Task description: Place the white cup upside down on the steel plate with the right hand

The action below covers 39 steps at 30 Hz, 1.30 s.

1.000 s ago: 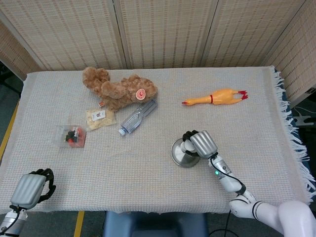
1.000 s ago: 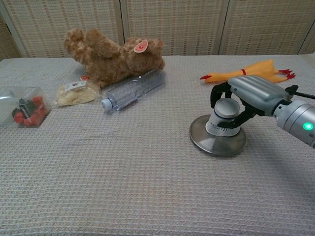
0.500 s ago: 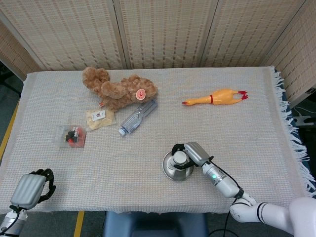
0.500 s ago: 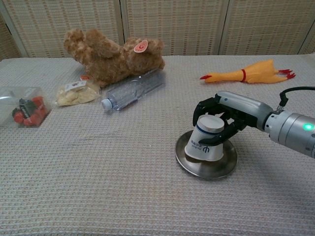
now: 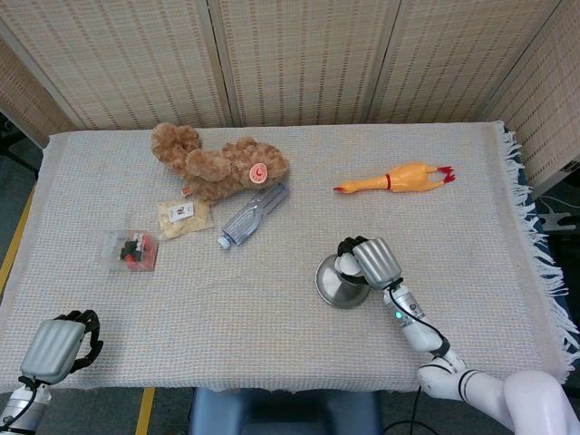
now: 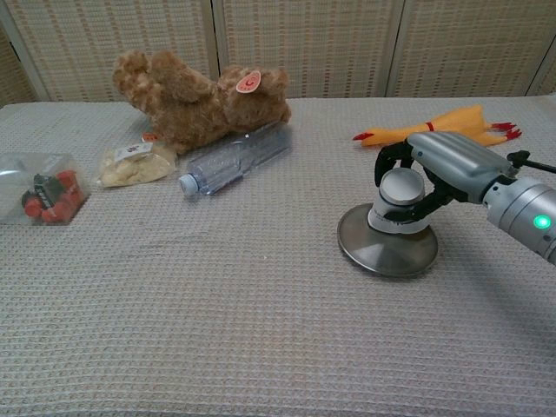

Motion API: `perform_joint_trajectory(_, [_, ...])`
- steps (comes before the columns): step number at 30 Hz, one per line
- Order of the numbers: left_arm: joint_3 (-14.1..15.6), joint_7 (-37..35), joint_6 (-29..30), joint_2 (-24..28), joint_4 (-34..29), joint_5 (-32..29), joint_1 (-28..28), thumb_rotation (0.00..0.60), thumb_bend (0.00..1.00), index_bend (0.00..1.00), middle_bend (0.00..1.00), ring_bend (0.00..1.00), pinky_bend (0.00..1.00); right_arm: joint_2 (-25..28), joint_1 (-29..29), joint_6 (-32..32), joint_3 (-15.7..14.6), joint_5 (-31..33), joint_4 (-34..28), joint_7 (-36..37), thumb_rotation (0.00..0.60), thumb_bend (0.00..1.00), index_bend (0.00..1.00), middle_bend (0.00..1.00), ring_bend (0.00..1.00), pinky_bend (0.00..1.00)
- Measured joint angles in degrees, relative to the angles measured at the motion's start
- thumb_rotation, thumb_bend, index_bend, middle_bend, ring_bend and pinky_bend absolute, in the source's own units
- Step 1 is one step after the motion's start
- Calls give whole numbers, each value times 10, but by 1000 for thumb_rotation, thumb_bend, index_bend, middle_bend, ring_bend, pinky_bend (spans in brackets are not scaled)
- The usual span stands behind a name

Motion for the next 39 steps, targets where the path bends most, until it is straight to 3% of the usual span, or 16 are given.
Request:
perform_joint_trajectory(11, [0, 1, 2, 0, 0, 2, 0, 600, 365, 267, 410, 404, 559, 69, 2, -73, -20, 8, -132, 99, 600, 173, 627, 539, 494, 802])
perform_joint_trajectory(16, [0, 1, 2, 0, 0, 1, 1, 600, 366, 267, 410, 404, 559, 67, 0, -63, -20, 5, -124, 86, 600, 173, 627, 539, 494, 802])
perform_joint_trajectory(25, [1, 3, 1, -1, -1, 1, 1, 600, 365, 267, 410, 404, 559, 25, -7, -12, -16, -9, -40, 40, 600, 173, 627, 539, 494, 802])
perform_joint_trajectory(35, [1, 6, 0, 0, -1, 1, 0, 600, 365, 267, 410, 404, 559, 48, -4, -49, -22, -4, -86, 113, 600, 173, 627, 539, 494, 802])
perform_joint_trajectory(39, [0, 2, 2, 0, -1, -1, 1, 600, 365, 267, 410, 404, 559, 55, -5, -36, -20, -11, -99, 129, 600, 173, 625, 539, 495, 802])
